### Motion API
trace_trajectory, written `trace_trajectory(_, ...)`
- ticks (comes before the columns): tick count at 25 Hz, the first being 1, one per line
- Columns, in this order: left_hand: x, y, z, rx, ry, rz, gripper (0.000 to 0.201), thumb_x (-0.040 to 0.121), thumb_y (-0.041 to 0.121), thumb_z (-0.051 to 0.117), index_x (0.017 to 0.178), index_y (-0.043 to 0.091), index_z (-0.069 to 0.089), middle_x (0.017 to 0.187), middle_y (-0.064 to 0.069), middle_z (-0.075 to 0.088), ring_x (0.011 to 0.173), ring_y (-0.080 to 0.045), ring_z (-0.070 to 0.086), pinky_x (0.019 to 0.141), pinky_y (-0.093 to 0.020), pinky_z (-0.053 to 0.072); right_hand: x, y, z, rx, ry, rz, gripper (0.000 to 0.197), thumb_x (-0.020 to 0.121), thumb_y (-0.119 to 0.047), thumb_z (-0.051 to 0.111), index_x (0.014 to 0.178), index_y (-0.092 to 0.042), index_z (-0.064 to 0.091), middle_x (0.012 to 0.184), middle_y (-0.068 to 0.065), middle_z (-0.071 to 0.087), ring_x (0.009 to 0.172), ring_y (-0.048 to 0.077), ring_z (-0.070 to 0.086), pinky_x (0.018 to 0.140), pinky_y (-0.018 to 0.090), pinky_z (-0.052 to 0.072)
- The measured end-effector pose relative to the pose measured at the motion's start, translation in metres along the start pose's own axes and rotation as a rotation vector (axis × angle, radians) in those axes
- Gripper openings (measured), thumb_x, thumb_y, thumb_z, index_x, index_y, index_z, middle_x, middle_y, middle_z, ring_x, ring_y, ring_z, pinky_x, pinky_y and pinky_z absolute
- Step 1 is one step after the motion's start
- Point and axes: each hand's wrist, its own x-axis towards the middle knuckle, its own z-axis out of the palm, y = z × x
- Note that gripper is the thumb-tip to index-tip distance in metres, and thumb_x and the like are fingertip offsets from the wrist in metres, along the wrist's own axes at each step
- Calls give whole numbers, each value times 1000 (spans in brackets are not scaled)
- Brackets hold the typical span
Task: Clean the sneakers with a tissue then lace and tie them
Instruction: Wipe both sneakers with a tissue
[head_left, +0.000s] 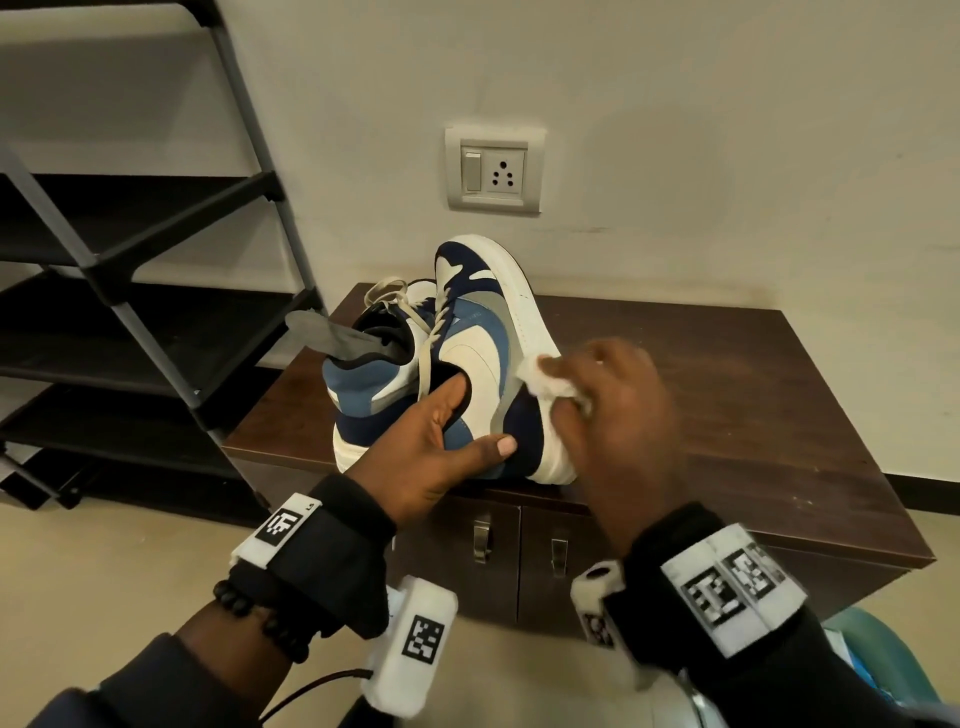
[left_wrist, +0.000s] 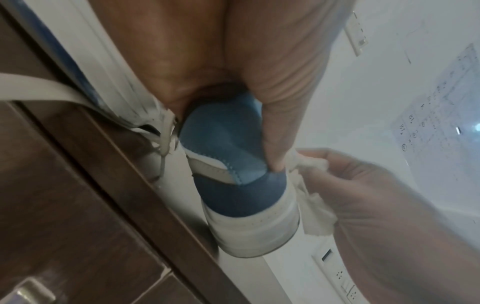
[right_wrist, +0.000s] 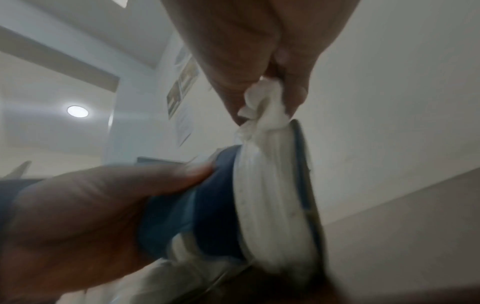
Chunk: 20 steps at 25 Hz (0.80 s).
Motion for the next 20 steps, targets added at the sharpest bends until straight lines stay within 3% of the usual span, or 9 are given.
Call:
trace_trajectory(2, -2, -3, -2, 48, 4, -12, 83, 78, 45, 70, 147, 20, 31, 149, 10, 40, 137, -5, 35, 116, -40, 29, 7, 10, -8, 44, 40, 140, 26, 79, -1, 64, 103, -10, 70, 99, 8, 59, 95, 26, 56, 73, 24, 40)
trace_trajectory(6, -4, 4, 0, -28, -19, 47, 46, 87, 18, 67, 129, 14, 50, 127, -1, 60, 122, -12, 54, 107, -39, 42, -11, -24, 9, 23, -87, -177, 32, 75, 1, 69, 106, -10, 69, 103, 7, 62, 97, 21, 55, 76, 20, 41)
trace_trajectory(7, -5, 5, 0, -30, -19, 47, 45, 87, 17, 66, 129, 15, 50, 128, 1, 60, 122, -9, 53, 107, -36, 42, -10, -20, 10, 12, -91, -160, 32, 75, 2, 69, 104, -9, 69, 102, 8, 62, 97, 23, 56, 75, 22, 40)
trace_trajectory(10, -5, 1, 0, 15, -1, 26, 57, 86, 29, 67, 137, 23, 42, 138, 12, 51, 128, 1, 45, 112, -30, 35, 6, 5, -2, 26, 31, 143, 27, 78, 1, 66, 102, -9, 68, 100, 8, 60, 95, 26, 57, 75, 25, 35)
trace_trajectory(11, -5, 1, 0, 7, -3, 23, 55, 86, 28, 67, 135, 25, 42, 137, 13, 52, 127, 2, 45, 111, -28, 35, 6, 4, -4, 52, 40, 147, 27, 79, 0, 65, 103, -9, 68, 101, 7, 60, 95, 24, 57, 74, 24, 36)
trace_trajectory(15, -4, 3, 0, -44, -32, 53, 42, 88, 13, 64, 127, 21, 51, 124, 6, 62, 119, -6, 55, 103, -27, 43, -13, -24, 15, 17, -83, -184, 29, 76, -2, 66, 104, -9, 68, 102, 8, 62, 97, 19, 55, 78, 18, 39)
trace_trajectory(18, -5, 4, 1, -8, -9, 61, 43, 88, 18, 65, 122, 37, 46, 124, 23, 55, 119, 12, 48, 98, -8, 37, 9, 6, 2, 51, 12, 134, 24, 77, 1, 65, 99, -8, 69, 97, 6, 60, 93, 23, 57, 71, 20, 35)
trace_trajectory(19, -6, 3, 1, -1, -4, 60, 45, 88, 19, 65, 124, 37, 45, 126, 24, 54, 120, 12, 47, 99, -8, 37, 11, 8, -2, 48, 43, 188, 23, 78, -1, 64, 99, -8, 69, 97, 6, 59, 93, 24, 57, 71, 22, 35)
trace_trajectory(20, -5, 2, 1, -5, -8, 63, 46, 88, 18, 65, 127, 33, 46, 127, 19, 57, 121, 8, 48, 102, -12, 38, 9, 1, -5, 45, 55, 140, 22, 80, -3, 63, 100, -8, 69, 98, 5, 59, 93, 23, 57, 71, 22, 37)
